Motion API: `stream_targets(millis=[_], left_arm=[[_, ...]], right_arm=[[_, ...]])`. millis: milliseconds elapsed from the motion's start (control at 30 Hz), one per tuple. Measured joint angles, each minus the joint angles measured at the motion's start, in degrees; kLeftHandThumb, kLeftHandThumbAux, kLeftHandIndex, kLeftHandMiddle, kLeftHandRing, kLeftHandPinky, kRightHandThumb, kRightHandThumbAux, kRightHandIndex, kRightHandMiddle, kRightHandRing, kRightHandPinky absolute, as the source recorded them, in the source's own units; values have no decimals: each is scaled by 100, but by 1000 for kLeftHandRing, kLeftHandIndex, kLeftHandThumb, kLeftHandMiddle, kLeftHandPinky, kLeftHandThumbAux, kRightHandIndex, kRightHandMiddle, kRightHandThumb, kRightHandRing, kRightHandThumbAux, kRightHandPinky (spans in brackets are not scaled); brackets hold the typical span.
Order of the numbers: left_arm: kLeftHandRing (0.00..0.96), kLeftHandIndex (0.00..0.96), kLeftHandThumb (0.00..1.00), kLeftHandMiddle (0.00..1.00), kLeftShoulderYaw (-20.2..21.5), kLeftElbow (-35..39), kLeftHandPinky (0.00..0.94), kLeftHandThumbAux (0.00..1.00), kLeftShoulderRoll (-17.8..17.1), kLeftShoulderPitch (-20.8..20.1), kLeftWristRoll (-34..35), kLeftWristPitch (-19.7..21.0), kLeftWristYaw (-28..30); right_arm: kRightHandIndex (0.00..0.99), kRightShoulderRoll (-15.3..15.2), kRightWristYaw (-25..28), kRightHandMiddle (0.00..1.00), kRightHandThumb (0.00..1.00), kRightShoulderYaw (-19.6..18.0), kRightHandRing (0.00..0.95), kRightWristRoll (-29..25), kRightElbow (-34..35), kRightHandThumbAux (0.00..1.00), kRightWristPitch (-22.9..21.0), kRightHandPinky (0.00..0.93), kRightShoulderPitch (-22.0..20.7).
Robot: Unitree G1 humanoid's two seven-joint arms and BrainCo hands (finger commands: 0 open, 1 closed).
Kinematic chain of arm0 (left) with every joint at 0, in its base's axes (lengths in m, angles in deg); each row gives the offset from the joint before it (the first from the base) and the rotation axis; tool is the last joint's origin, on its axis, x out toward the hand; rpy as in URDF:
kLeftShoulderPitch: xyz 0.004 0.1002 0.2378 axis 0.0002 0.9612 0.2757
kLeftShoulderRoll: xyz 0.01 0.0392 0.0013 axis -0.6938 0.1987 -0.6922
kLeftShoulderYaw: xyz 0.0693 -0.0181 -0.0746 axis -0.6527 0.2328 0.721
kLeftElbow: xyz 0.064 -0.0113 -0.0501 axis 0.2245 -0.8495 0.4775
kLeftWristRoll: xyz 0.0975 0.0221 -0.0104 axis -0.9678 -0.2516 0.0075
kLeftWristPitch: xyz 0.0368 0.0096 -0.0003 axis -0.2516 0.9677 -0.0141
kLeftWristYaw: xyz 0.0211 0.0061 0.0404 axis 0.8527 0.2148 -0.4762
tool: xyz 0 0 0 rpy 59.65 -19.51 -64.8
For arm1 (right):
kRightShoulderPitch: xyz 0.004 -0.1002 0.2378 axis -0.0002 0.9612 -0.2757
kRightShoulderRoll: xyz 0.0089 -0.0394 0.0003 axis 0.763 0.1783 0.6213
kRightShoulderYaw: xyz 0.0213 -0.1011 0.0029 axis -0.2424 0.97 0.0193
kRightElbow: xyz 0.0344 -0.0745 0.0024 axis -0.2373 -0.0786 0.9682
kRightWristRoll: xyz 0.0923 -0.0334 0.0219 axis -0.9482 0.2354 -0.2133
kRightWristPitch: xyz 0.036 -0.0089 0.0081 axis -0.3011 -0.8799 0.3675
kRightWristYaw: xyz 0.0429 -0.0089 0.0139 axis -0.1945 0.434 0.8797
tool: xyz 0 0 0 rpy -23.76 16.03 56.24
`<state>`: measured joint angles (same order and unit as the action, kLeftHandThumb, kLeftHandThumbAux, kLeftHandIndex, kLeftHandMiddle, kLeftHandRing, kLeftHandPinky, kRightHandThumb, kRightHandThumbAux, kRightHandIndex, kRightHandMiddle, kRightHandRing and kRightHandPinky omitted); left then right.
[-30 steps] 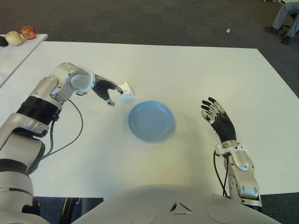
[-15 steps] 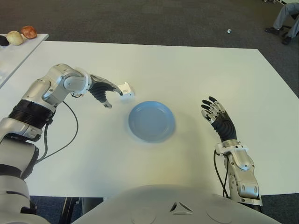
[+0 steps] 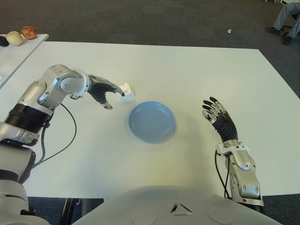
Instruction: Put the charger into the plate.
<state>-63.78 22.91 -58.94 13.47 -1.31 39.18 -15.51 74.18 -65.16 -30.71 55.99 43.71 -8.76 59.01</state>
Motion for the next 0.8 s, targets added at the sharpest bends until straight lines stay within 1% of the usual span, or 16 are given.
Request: stream_targets(millis=[33, 67, 100, 167, 233, 333, 367, 467, 533, 600, 667, 733, 800], left_arm=[[85, 0, 0, 0, 12, 0, 293, 579, 7, 17, -23, -34, -93], [73, 0, 0, 0, 25, -23, 228, 577, 16, 28, -92, -112, -291], [68, 0, 0, 0, 41, -71, 204, 576, 46, 29, -159, -191, -543], [37, 0, 0, 0, 65, -238, 110, 556, 135, 1, -314, -316, -1043], [20, 0, 0, 0, 55, -479, 76, 535, 243, -53, -475, -403, -1527], [6, 0, 26, 0, -29, -971, 50, 493, 457, -197, -758, -479, -2315], [4, 0, 68, 0, -54, -1114, 41, 456, 530, -245, -834, -487, -2524], [1, 0, 132, 0, -107, -1697, 26, 397, 846, -416, -1044, -457, -3290], [0, 0, 162, 0, -125, -2111, 18, 364, 1127, -537, -1130, -366, -3797], [0, 0, 192, 0, -132, -2564, 13, 327, 1489, -681, -1191, -146, -4258], [0, 0, 214, 0, -139, -3041, 10, 299, 1925, -843, -1219, 225, -4644], [0, 0, 225, 0, -189, -3481, 8, 283, 2339, -983, -1248, 548, -4965], [0, 0, 230, 0, -262, -3813, 6, 274, 2656, -1078, -1264, 731, -5171]], right_arm=[[41, -2, -4, 173, 0, 0, 147, 1, -7, 611, 0, 102, -5], [41, -5, -6, 174, 0, -1, 147, 3, -14, 609, 0, 101, -10], [40, -8, -8, 174, 0, -2, 148, 3, -19, 608, 0, 101, -13], [39, -11, -7, 174, 0, -2, 148, 3, -24, 607, 0, 100, -27], [40, -13, -6, 176, 0, -1, 149, 3, -24, 608, 0, 103, -42], [43, -18, -6, 179, 0, -4, 152, 2, -24, 612, 1, 108, -48], [45, -18, -6, 180, 0, -4, 153, 2, -24, 615, 1, 109, -49], [47, -21, -6, 180, 0, -9, 154, 2, -27, 621, 1, 109, -51], [47, -23, -6, 180, 0, -15, 154, 2, -43, 624, 1, 110, -61], [47, -24, -7, 179, 0, -25, 153, 1, -79, 630, 1, 109, -77], [46, -25, -7, 178, 0, -29, 152, 2, -133, 634, 1, 109, -101], [47, -24, -6, 178, 0, -28, 152, 1, -193, 638, 2, 110, -125], [48, -20, -7, 178, 0, -26, 152, 2, -243, 640, 2, 110, -146]])
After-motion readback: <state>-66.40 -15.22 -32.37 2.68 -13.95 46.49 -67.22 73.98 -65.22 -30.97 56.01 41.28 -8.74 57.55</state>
